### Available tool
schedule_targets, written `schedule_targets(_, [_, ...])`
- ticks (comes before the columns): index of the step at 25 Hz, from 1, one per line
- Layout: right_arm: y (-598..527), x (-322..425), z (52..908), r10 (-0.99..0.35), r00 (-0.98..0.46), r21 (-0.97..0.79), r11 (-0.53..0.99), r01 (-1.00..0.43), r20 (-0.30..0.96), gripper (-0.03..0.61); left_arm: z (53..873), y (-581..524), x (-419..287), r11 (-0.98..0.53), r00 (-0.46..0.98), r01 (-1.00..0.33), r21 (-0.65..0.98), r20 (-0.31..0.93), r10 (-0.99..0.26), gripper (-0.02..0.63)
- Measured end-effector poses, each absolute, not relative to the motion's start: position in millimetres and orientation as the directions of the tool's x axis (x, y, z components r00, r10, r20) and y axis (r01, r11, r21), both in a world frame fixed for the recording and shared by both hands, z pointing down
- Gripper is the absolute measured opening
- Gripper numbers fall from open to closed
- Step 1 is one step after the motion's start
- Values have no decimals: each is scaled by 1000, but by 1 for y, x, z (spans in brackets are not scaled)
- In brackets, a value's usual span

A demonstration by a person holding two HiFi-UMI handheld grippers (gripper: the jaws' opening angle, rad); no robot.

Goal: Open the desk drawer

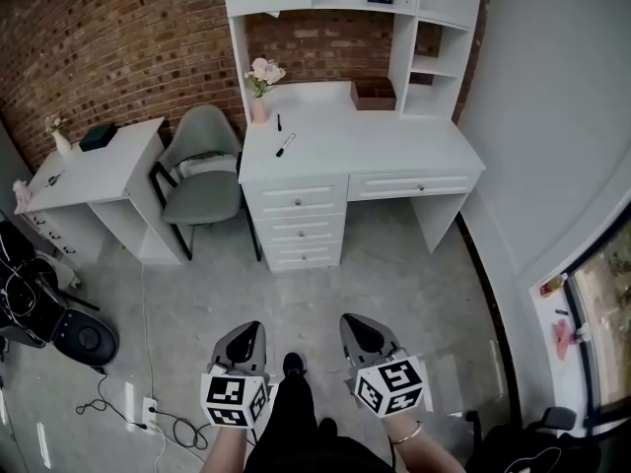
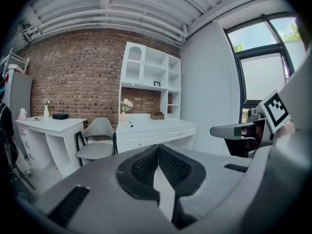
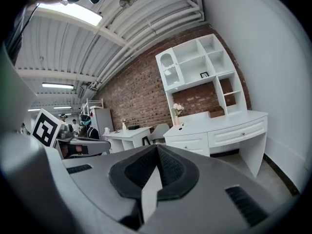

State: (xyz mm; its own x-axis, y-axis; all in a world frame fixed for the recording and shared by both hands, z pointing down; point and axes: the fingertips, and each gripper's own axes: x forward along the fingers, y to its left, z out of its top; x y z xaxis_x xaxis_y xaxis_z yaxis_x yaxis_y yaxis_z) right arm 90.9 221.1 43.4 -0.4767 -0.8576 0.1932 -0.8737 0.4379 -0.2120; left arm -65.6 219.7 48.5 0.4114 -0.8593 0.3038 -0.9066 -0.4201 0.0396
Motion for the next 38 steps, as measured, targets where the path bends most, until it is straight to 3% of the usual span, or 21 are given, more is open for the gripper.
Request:
schedule_targets(14, [12, 68, 89, -839, -470, -238, 415, -878, 274, 6, 92, 23, -90, -445, 449, -890, 99, 368, -814, 11])
schedule_targets(22, [-92, 52, 149, -796, -457, -256, 382, -888, 396, 61, 126, -65, -108, -451, 467, -882, 139, 402, -788, 11])
schedule_targets(38, [-205, 30, 354, -676, -438, -282, 336, -899, 592, 120, 238, -158, -114, -412, 444, -895, 174, 443, -779, 11])
